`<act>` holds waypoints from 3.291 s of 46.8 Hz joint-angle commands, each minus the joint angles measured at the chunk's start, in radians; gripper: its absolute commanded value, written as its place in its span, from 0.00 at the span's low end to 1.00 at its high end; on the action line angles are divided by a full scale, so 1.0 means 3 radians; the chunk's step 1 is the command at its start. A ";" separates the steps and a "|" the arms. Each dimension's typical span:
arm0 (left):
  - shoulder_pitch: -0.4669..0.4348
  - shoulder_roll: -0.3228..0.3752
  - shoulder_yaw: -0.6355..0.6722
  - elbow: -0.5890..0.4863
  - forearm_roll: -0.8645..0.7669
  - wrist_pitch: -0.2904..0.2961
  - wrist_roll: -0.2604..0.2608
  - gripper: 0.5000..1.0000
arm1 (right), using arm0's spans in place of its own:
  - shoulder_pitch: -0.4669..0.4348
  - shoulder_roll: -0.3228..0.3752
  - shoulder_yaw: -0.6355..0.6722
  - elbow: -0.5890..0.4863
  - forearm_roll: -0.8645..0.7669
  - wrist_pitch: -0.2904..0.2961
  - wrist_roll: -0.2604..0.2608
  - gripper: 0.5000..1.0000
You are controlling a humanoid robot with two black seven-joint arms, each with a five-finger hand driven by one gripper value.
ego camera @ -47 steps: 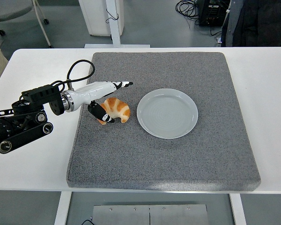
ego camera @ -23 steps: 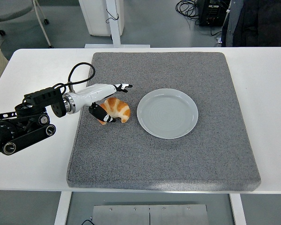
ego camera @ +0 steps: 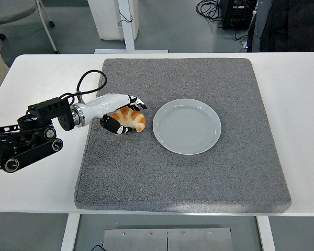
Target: Place the bread on the plate
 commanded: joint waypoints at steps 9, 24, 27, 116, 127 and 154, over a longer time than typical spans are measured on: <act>-0.0028 0.0002 0.0041 -0.0006 0.0000 -0.0023 -0.0128 0.00 | -0.0001 0.0000 0.0000 0.0000 0.0000 0.0000 0.0002 1.00; -0.0381 0.0120 0.0006 -0.0011 -0.0082 -0.0146 -0.0164 0.00 | -0.0001 0.0000 0.0000 0.0000 0.0000 0.0000 0.0002 1.00; -0.0483 0.0130 0.0006 -0.0011 -0.0153 -0.0197 -0.0159 0.00 | -0.0001 0.0000 0.0000 0.0000 0.0000 0.0000 -0.0003 1.00; -0.1925 -0.1179 0.0277 0.0485 -0.0430 -0.0734 -0.0103 0.00 | 0.0004 0.0000 0.0000 0.0000 0.0000 0.0000 0.0002 1.00; -0.1900 -0.1567 0.0282 0.0700 -0.0404 -0.0729 -0.0108 0.00 | 0.0004 0.0000 0.0000 0.0000 0.0000 0.0000 -0.0003 1.00; -0.1705 -0.1665 0.0640 0.0899 -0.0312 -0.0586 -0.0128 0.00 | -0.0001 0.0000 0.0000 0.0000 0.0000 0.0000 0.0002 1.00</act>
